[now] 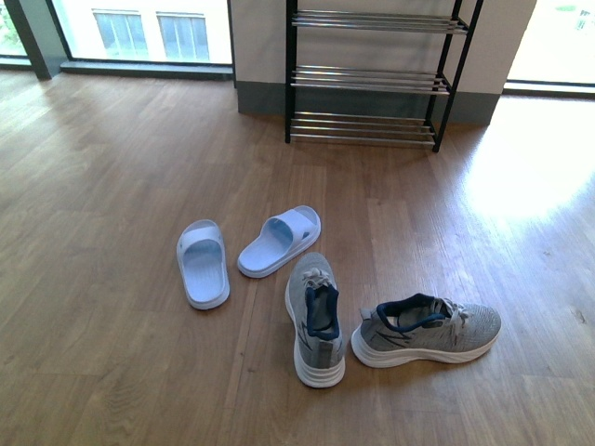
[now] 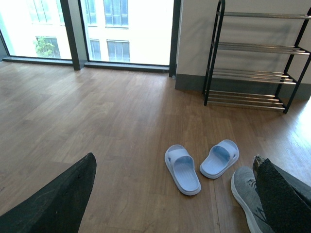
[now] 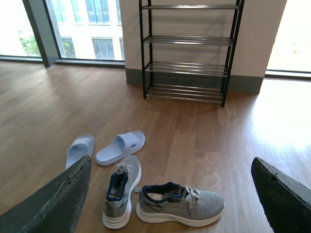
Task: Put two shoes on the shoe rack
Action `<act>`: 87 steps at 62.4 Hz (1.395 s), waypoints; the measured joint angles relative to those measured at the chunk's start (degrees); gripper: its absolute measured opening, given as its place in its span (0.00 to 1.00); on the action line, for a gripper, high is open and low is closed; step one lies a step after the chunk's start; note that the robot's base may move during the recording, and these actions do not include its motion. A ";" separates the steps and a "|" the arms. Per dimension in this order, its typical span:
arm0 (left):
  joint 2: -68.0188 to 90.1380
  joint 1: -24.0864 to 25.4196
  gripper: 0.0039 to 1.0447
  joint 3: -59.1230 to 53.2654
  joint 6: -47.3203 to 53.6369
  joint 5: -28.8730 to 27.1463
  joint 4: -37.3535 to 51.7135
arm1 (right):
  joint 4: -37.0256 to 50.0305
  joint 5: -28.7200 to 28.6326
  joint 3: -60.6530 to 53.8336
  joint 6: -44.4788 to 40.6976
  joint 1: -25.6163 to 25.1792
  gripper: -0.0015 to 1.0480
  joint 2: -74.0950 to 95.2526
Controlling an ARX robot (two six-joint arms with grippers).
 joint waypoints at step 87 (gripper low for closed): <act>0.00 0.00 0.91 0.00 0.00 0.00 0.00 | 0.00 0.00 0.00 0.00 0.00 0.91 0.00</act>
